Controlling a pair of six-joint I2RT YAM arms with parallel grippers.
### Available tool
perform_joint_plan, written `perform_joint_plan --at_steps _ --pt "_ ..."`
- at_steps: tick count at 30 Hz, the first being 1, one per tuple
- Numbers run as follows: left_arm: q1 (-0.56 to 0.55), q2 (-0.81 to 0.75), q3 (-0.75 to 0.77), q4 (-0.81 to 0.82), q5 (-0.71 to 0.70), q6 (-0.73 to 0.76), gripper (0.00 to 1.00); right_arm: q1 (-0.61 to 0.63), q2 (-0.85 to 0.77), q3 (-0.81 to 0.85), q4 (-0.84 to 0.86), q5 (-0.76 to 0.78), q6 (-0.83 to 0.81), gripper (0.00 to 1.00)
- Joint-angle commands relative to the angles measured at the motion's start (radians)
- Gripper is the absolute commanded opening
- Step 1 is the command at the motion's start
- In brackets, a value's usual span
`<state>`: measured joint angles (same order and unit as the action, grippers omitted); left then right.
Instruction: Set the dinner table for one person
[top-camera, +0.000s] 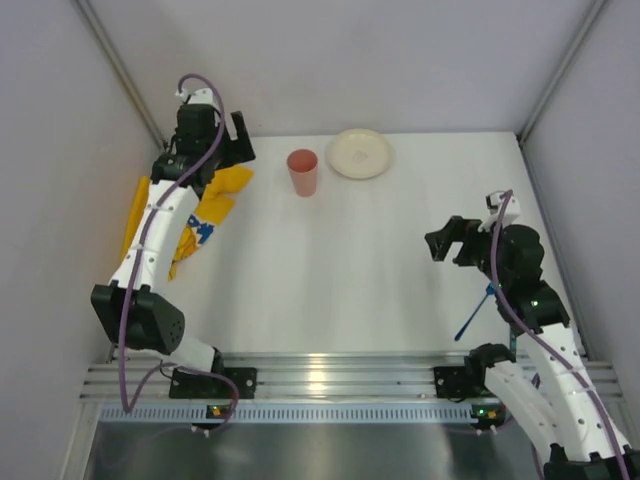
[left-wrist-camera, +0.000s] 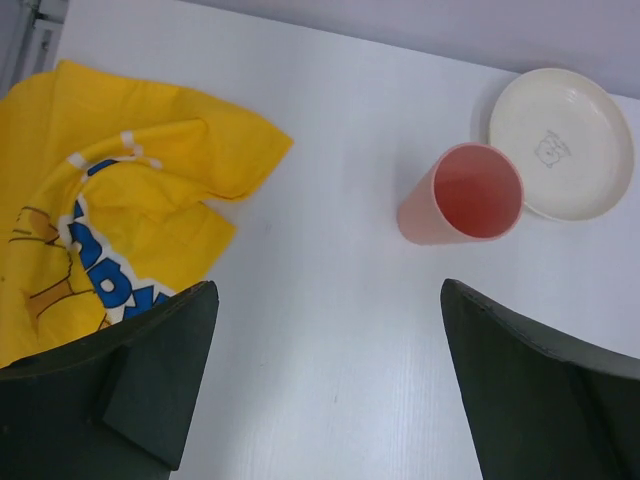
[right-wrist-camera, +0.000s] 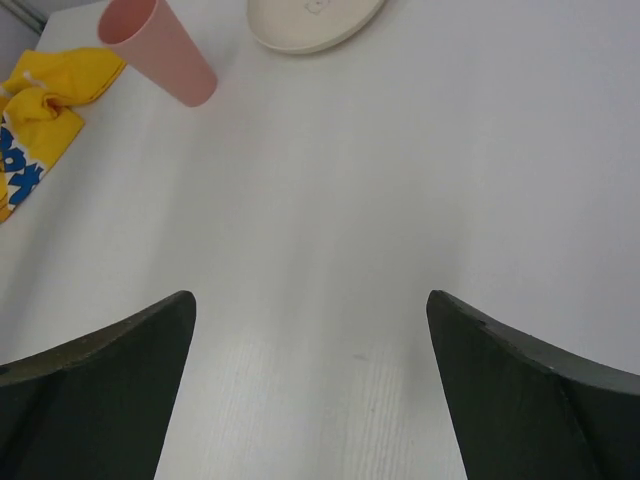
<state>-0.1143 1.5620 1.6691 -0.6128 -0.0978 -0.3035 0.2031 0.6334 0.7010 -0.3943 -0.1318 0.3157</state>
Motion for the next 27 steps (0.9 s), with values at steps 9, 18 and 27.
perform_joint_plan --at_steps 9,18,27 --pt "0.22 -0.152 -0.408 0.114 -0.062 -0.265 0.99 0.009 -0.213 -0.096 -0.066 0.032 0.252 1.0" --pt "0.239 -0.108 -0.462 0.041 -0.149 -0.235 0.97 0.007 -0.186 -0.158 -0.158 -0.221 0.264 1.0" --pt "0.186 0.171 -0.447 -0.053 -0.008 -0.207 0.81 0.009 -0.143 -0.155 -0.179 -0.204 0.264 1.0"
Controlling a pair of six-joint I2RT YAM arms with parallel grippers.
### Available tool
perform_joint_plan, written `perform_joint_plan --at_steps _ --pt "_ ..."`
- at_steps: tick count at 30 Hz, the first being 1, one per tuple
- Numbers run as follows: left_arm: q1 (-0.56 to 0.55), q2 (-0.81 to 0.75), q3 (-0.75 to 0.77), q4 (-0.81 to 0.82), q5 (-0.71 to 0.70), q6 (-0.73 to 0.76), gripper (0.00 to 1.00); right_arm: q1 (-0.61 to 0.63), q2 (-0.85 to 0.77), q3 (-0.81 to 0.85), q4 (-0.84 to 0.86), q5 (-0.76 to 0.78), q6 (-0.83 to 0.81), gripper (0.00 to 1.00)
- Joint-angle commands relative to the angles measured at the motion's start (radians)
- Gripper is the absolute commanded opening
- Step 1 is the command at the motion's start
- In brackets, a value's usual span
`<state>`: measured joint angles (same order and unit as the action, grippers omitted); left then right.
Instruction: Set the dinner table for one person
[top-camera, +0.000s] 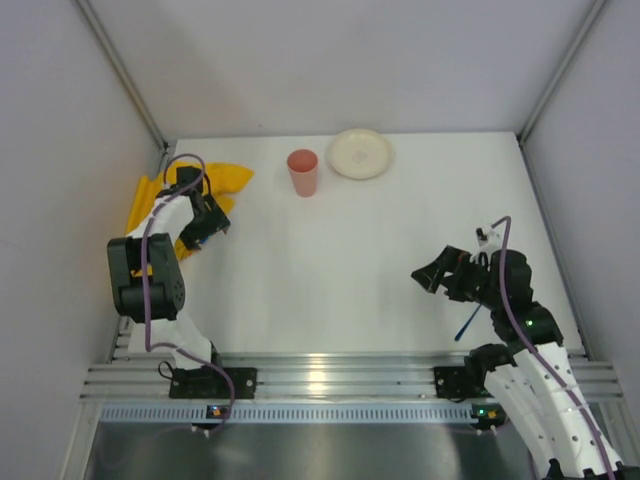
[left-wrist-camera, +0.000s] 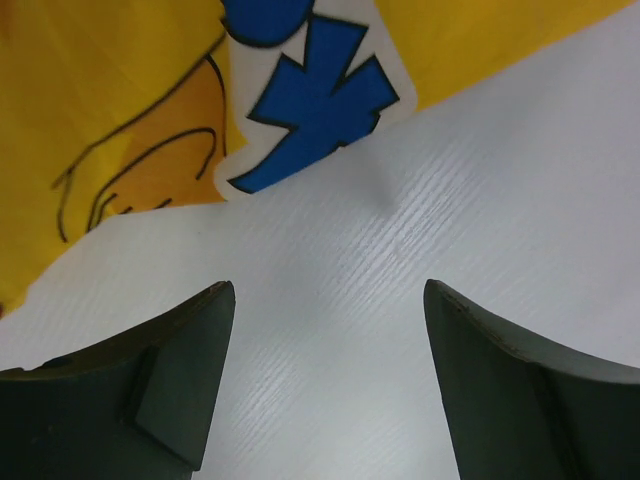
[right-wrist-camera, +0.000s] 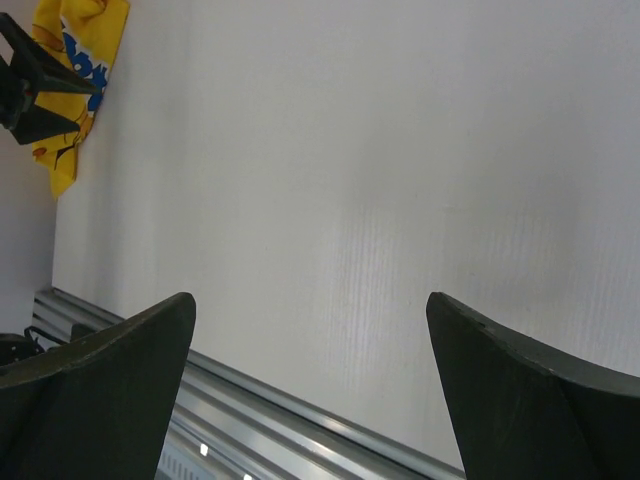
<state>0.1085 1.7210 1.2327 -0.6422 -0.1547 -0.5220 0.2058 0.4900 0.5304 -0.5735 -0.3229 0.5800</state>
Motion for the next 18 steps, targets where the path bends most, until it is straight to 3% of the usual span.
perform_joint_plan --at_steps 1,18 --pt "-0.044 0.025 -0.013 -0.013 0.047 0.01 0.82 0.004 -0.002 0.016 0.0 -0.015 0.003 1.0" --pt "-0.043 0.419 0.405 -0.103 -0.124 0.017 0.89 0.004 0.021 0.022 -0.012 0.051 -0.005 1.0"
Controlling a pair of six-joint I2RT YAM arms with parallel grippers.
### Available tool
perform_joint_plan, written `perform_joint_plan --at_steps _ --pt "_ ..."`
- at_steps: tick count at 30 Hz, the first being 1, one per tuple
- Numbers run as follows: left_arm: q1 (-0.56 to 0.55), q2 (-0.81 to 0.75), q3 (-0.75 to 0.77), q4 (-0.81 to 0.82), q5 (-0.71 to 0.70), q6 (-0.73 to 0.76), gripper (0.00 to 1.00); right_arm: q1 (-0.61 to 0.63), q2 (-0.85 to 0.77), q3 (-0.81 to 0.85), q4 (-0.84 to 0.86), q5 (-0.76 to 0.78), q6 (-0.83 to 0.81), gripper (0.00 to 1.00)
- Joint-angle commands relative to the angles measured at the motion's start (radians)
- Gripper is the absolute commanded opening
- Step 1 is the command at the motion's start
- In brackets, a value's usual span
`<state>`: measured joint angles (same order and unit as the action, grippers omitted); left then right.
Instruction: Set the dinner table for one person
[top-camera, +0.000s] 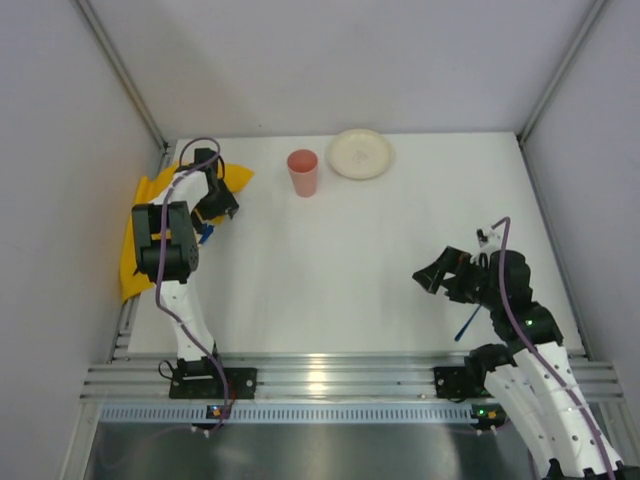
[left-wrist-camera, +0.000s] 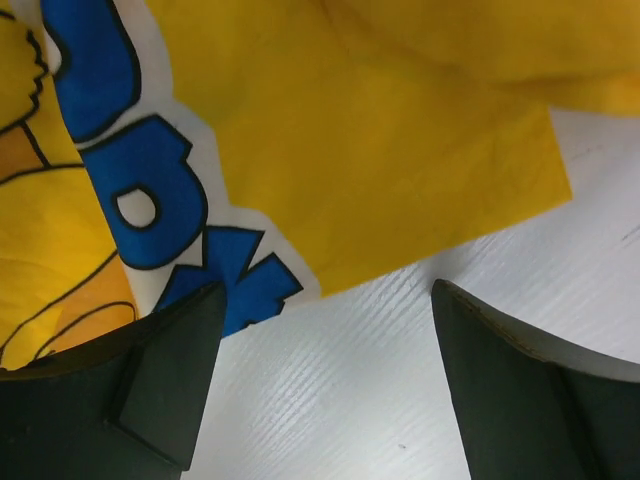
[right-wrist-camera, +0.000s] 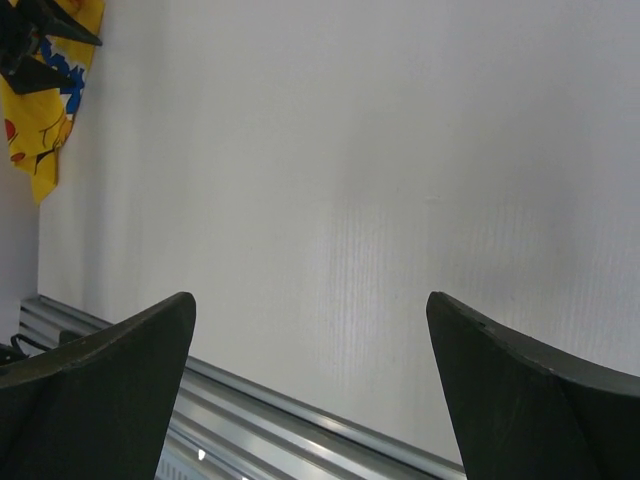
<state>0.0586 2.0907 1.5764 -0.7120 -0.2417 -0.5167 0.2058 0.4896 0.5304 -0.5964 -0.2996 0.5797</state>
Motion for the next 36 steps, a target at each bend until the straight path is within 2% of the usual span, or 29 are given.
perform_joint_plan --at_steps 1,6,7,8,9,12,13,14,20,24,30,36 --pt "0.012 0.067 0.079 -0.046 -0.042 0.007 0.89 0.004 0.029 0.025 0.01 0.031 -0.009 1.0" --pt "0.036 0.176 0.166 -0.073 -0.004 -0.014 0.88 0.004 0.093 0.045 0.026 0.036 -0.034 1.0" --pt "0.05 0.195 0.168 -0.075 0.025 -0.029 0.78 0.006 0.113 0.046 0.033 0.037 -0.038 1.0" --pt "0.056 0.195 0.163 -0.066 0.025 -0.032 0.78 0.006 0.122 0.048 0.033 0.039 -0.041 1.0" --pt "0.063 0.203 0.155 -0.055 0.054 -0.034 0.66 0.004 0.13 0.049 0.04 0.04 -0.043 1.0" --pt "0.084 0.203 0.128 -0.029 0.077 -0.04 0.44 0.006 0.159 0.059 0.05 0.042 -0.05 1.0" --pt "0.098 0.201 0.117 -0.021 0.1 -0.037 0.15 0.004 0.164 0.063 0.053 0.043 -0.053 1.0" --pt "0.104 0.198 0.113 -0.017 0.11 -0.036 0.0 0.004 0.171 0.068 0.053 0.045 -0.057 1.0" --pt "0.106 0.123 0.064 0.003 0.148 0.007 0.0 0.004 0.193 0.08 0.06 0.036 -0.069 1.0" --pt "0.051 -0.028 -0.056 0.017 0.159 0.047 0.0 0.004 0.201 0.086 0.06 0.019 -0.077 1.0" --pt "-0.181 -0.305 -0.344 0.04 0.12 0.095 0.0 0.006 0.184 0.085 0.06 0.011 -0.07 1.0" --pt "-0.437 -0.465 -0.518 0.029 0.235 0.096 0.0 0.006 0.126 0.086 0.035 0.042 -0.064 1.0"
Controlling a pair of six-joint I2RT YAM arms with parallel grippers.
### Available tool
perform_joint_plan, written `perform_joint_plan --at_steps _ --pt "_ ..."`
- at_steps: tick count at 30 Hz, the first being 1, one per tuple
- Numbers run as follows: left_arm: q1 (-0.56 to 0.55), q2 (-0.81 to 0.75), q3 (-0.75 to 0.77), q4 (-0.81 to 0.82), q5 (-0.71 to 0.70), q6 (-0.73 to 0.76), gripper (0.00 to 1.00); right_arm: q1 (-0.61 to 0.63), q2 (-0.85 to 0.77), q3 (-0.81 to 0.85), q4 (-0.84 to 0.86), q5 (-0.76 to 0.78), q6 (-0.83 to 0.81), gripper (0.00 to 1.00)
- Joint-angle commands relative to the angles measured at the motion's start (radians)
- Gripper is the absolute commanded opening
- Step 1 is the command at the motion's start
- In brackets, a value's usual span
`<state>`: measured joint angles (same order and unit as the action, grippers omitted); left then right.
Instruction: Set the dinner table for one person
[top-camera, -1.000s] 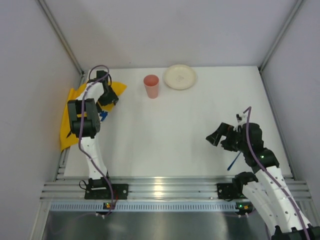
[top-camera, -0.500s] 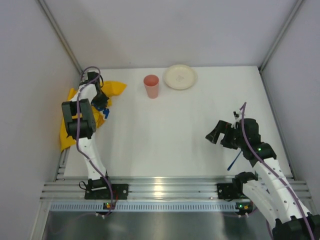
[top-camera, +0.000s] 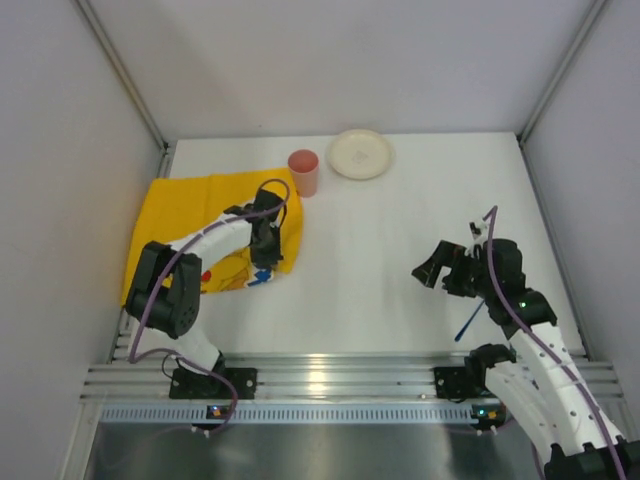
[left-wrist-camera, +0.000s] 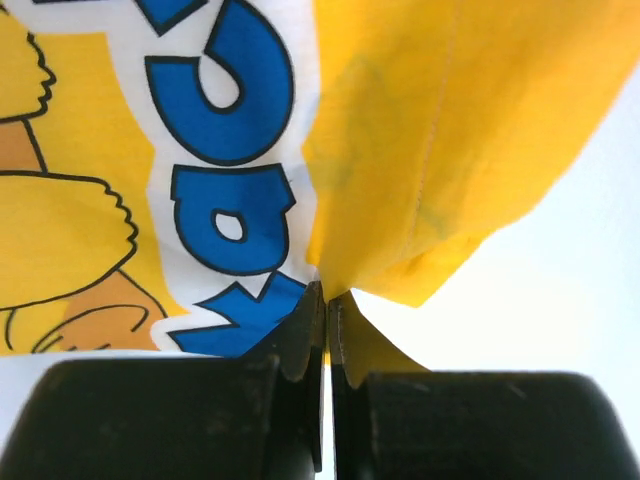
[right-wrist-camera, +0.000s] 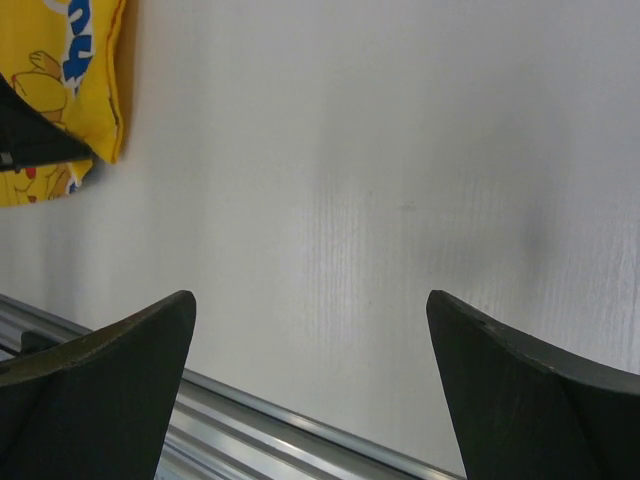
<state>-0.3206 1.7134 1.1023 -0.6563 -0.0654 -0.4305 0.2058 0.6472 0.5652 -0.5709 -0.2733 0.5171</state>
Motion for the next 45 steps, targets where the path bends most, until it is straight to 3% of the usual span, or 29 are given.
perform_joint_plan --at_steps 1,6,9,13,19,20,21,22,25,33,38,42,45 --pt "-0.145 -0.095 -0.057 -0.028 0.093 -0.01 0.0 0.004 -0.044 0.055 -0.003 0.02 -0.003 1.0" --pt "-0.392 -0.008 0.031 -0.057 0.116 -0.04 0.0 0.004 -0.073 0.062 -0.046 0.046 -0.009 1.0" --pt "-0.542 0.095 0.195 -0.098 0.145 -0.044 0.0 0.004 -0.095 0.071 -0.069 0.065 -0.008 1.0" --pt "-0.679 0.239 0.379 -0.111 0.159 -0.001 0.0 0.004 -0.126 0.087 -0.086 0.086 0.003 1.0" --pt "-0.787 0.462 0.685 -0.184 0.236 0.073 0.0 0.004 -0.13 0.12 -0.113 0.102 0.001 1.0" --pt "-0.796 0.462 0.705 -0.195 0.231 0.081 0.07 0.004 -0.127 0.13 -0.118 0.105 0.0 1.0" --pt "-0.802 0.448 0.709 -0.197 0.227 0.084 0.27 0.006 -0.127 0.139 -0.124 0.109 -0.003 1.0" --pt "-0.805 0.424 0.697 -0.186 0.219 0.078 0.56 0.004 -0.124 0.157 -0.13 0.121 -0.006 1.0" --pt "-0.781 0.281 0.633 -0.132 0.17 0.035 0.98 0.006 -0.123 0.189 -0.135 0.143 -0.005 1.0" --pt "-0.654 -0.112 0.409 -0.106 -0.017 -0.048 0.98 0.003 -0.017 0.216 -0.058 0.137 -0.003 1.0" --pt "-0.519 -0.251 0.217 -0.195 -0.12 -0.143 0.98 0.004 0.305 0.232 0.075 -0.003 -0.015 1.0" --pt "-0.355 -0.351 0.032 -0.187 -0.105 -0.185 0.97 0.021 0.686 0.376 0.157 -0.079 -0.066 1.0" --pt "-0.298 -0.406 -0.024 -0.197 -0.091 -0.189 0.97 0.037 0.846 0.485 0.167 -0.081 -0.101 1.0"
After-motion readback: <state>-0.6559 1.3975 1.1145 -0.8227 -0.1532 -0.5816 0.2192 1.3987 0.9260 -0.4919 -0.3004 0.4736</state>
